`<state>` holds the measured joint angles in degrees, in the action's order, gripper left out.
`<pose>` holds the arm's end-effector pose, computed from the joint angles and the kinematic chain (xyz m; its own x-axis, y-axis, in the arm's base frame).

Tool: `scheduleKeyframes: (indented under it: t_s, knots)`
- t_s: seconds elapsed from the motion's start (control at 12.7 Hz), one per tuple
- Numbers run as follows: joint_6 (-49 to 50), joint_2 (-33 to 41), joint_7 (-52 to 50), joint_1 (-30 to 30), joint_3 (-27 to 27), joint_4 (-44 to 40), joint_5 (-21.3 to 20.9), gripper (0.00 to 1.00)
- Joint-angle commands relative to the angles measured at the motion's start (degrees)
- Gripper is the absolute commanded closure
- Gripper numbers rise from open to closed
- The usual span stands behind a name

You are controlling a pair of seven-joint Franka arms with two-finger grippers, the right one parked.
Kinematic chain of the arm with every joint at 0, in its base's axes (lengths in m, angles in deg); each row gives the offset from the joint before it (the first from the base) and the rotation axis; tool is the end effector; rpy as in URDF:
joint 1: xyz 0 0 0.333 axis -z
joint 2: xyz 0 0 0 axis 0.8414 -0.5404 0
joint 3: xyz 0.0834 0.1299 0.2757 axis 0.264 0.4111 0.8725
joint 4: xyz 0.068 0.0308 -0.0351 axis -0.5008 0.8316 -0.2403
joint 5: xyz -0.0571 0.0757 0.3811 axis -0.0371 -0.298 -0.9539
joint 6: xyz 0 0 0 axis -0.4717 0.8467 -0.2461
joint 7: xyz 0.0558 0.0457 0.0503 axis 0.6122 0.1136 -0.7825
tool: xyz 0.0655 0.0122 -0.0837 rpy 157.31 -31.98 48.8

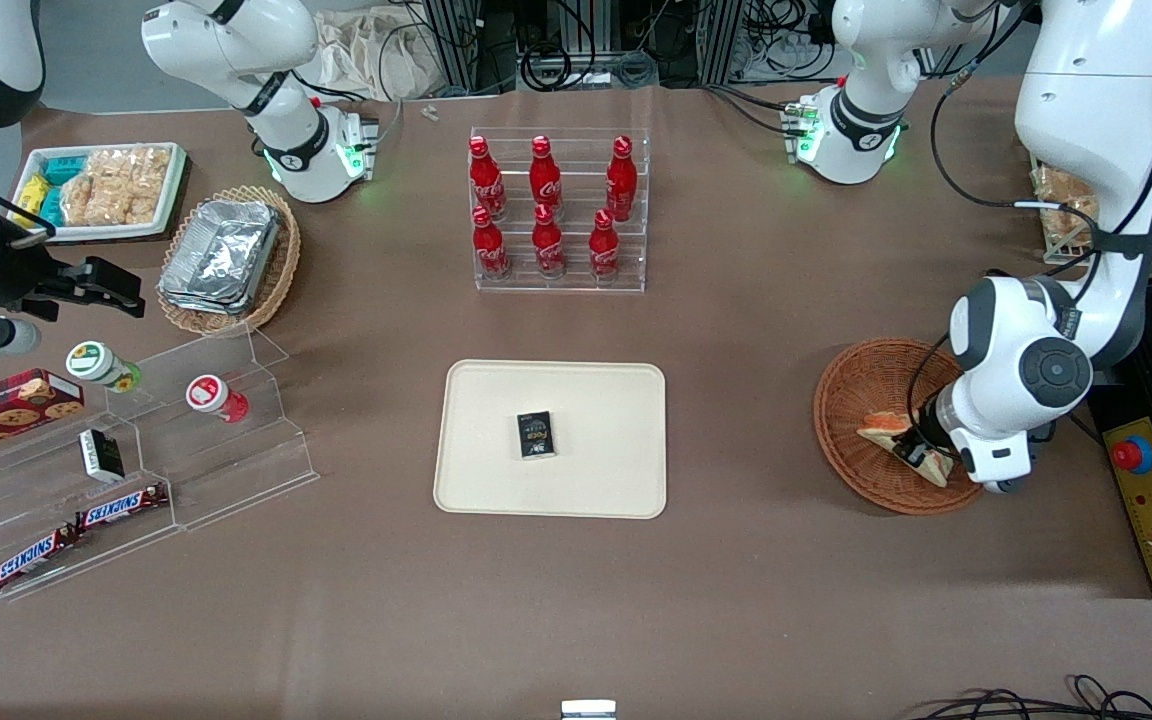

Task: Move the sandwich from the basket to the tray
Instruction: 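Lift the sandwich and carry it with the left gripper toward the cream tray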

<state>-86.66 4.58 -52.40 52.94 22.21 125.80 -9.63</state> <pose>0.6198 -0.0255 0.2634 0.5998 0.7999 0.0208 0.7997 -0.5983 -0.0501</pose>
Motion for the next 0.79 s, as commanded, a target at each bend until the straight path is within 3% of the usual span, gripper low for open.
scheduleKeyframes:
  t_s: [0.0,0.31,0.47,0.71]
  knots:
    - [9.69,2.25,-0.97,0.14,-0.31,-6.31,-0.54,1.0]
    - [30.43,2.25,-0.96,0.31,-5.04,-23.35,0.43,1.0]
    - [33.2,2.16,-0.96,0.31,-9.08,-30.31,4.46,1.0]
    - [32.06,-0.28,-0.7,1.01,-19.88,-33.24,2.55,1.0]
